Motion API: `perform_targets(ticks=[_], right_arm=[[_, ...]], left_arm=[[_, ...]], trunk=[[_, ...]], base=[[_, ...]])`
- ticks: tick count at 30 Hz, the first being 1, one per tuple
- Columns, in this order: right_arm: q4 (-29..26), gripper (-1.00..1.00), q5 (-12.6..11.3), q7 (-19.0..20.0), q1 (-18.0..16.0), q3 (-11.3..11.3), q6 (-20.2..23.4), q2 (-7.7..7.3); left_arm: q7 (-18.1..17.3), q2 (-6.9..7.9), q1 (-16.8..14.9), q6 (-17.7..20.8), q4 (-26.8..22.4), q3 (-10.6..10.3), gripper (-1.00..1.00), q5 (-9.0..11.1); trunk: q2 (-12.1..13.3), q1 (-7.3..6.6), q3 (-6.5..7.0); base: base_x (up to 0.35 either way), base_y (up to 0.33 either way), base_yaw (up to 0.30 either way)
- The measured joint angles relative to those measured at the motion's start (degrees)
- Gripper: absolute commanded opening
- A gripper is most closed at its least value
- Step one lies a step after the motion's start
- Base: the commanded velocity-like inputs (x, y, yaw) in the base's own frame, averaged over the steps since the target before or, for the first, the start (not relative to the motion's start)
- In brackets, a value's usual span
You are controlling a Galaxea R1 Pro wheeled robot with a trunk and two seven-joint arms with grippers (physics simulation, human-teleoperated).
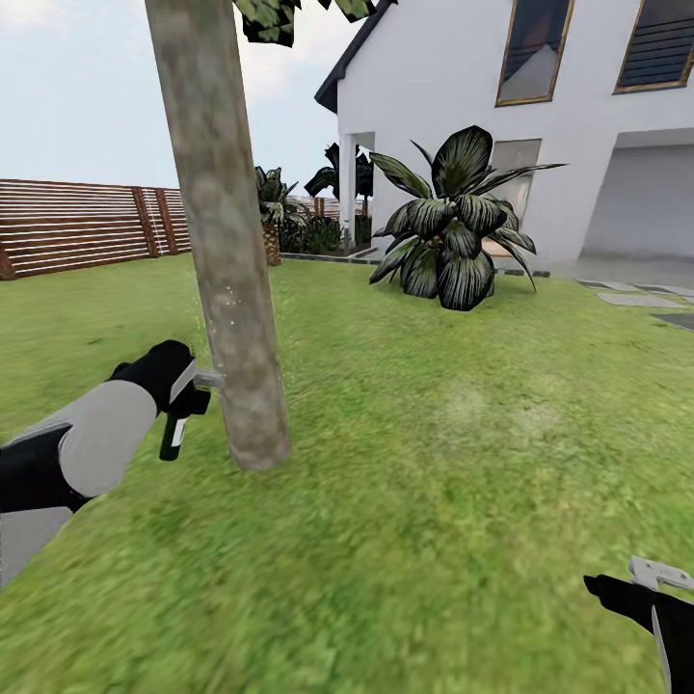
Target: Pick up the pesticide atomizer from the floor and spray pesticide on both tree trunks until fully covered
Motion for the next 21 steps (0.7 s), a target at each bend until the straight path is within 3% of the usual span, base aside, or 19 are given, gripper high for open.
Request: perform_targets(ticks=[12, 18, 21], right_arm=[[0.0, 1.00, 0.0, 0.0, 0.0, 0.1, 0.0, 0.00], [0.0, 1.00, 0.0, -0.1, 0.0, 0.1, 0.0, 0.00], [0.0, 1.00, 0.0, 0.0, 0.0, 0.0, 0.0, 0.00]], left_arm=[[0.0, -0.15, 8.3, -7.0, 0.0, 0.1, -1.00, 0.1], [0.0, -0.16, 11.4, -10.7, 0.0, 2.4, -1.00, 0.1], [0.0, -0.16, 12.4, -12.4, 0.0, 3.8, -1.00, 1.3]], trunk=[[0.0, 0.00, -0.01], [0.0, 0.00, 0.00], [0.0, 0.00, 0.00]], base=[[0.000, 0.000, 0.000], [0.000, 0.000, 0.000], [0.000, 0.000, 0.000]])
